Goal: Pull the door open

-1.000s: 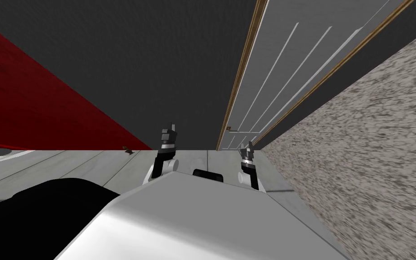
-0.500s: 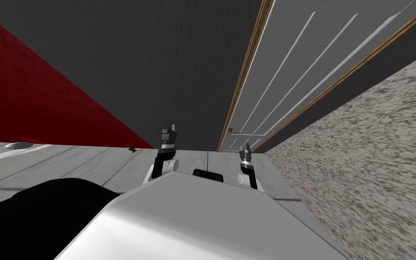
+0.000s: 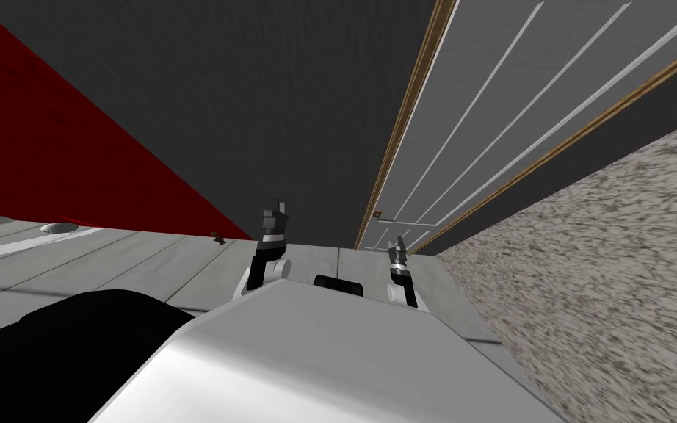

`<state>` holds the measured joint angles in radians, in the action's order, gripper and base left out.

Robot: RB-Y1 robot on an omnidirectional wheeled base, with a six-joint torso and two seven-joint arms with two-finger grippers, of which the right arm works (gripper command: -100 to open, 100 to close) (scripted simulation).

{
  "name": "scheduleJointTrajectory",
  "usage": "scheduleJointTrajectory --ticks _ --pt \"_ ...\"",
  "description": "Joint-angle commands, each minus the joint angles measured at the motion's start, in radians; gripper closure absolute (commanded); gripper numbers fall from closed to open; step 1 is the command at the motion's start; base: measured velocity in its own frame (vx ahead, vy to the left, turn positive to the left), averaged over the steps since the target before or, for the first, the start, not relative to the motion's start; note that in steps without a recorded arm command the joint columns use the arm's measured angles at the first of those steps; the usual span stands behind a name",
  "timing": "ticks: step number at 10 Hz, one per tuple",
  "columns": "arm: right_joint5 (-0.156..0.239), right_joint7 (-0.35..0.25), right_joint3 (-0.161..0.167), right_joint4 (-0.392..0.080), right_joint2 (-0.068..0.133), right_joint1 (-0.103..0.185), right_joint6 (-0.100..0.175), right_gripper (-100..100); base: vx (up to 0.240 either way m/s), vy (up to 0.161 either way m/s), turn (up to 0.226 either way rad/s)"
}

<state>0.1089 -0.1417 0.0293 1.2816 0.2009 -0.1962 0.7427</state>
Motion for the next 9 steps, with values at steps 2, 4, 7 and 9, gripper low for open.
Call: scheduleJointTrajectory --ticks 2,4,7,9 --pt "0.000 -0.010 0.003 -0.070 0.012 0.015 0.019 -100 0.047 -0.029 0.058" --pt "0.000 -0.019 0.006 -0.130 0.024 0.034 0.031 -100 0.080 -0.041 0.103" --pt "0.000 -0.027 0.009 -0.204 0.034 0.052 0.043 -100 0.060 -0.032 0.058" --pt "0.000 -0.035 0.012 -0.263 0.044 0.069 0.053 -100 0.088 -0.053 0.095"
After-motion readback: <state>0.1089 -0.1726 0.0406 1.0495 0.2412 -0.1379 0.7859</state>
